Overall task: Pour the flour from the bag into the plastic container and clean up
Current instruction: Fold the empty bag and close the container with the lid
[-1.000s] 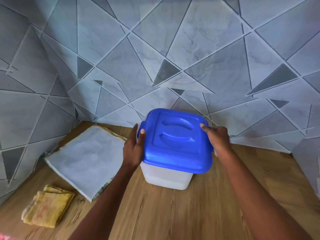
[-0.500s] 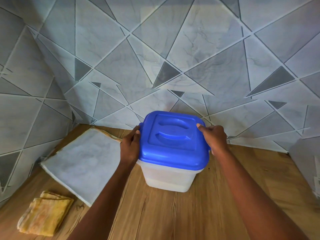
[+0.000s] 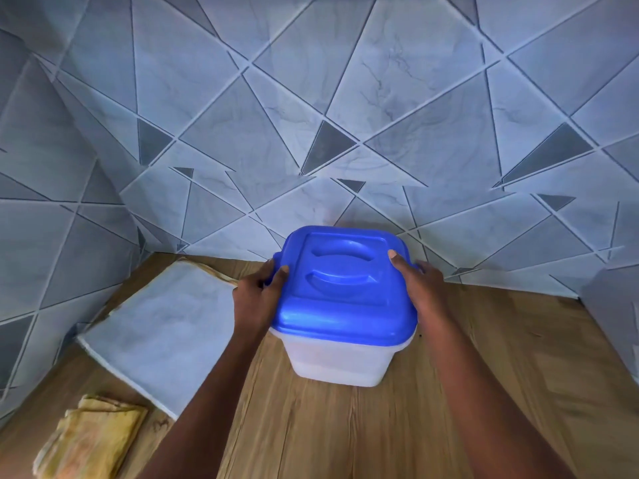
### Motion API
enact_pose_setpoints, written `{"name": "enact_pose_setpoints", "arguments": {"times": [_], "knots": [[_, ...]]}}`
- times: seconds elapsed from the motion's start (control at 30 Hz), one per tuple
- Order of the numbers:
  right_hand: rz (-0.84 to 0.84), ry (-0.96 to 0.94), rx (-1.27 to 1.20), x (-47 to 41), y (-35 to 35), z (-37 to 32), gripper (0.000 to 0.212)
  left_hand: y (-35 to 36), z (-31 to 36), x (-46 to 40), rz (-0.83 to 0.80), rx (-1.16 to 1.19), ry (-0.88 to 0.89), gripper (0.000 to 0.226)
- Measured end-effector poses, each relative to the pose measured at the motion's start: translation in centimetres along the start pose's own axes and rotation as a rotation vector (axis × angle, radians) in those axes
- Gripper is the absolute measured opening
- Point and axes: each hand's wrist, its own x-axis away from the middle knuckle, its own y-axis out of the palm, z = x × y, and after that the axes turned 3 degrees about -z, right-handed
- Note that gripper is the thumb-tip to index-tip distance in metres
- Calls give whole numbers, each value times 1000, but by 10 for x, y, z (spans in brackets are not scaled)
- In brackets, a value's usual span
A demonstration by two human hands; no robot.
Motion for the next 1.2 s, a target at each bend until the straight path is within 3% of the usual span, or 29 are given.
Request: {"name": "enact_pose_setpoints", "arguments": {"times": [0.1,0.2,0.27,0.4,0.5,0.63,0.8,0.93,1.07,1.2], "knots": [[-149,190,-156,-1,-2,4,80,-4,2,-3,19,-88,-4,69],[-385,286,-315,5,-4,5,78,-5,4,-4,21,-116,8,67],[-342,279,-275,7,-4,5,79,-6,5,-5,29,-123,10,67],[109,203,80,10,-5,-4,92,-4,6,-2,45,-101,19,68],[256,27,248,17,-3,-9,82,-6,6,-4,55,-92,40,69],[217,-85,398,16,0,-17,69,-8,5,-10,42,-151,80,69],[37,127,302,13,-2,-25,86,-7,7,-13,41,-174,57,60],[-22,162,305,15,-3,-32,89,-8,9,-11,21,-199,100,50],[-80,203,348,13,-4,-40,91,-12,7,-13,3,-224,139,58],[-76,191,356,9,0,-39,64,-10,2,-13,-34,-269,154,58]]}}
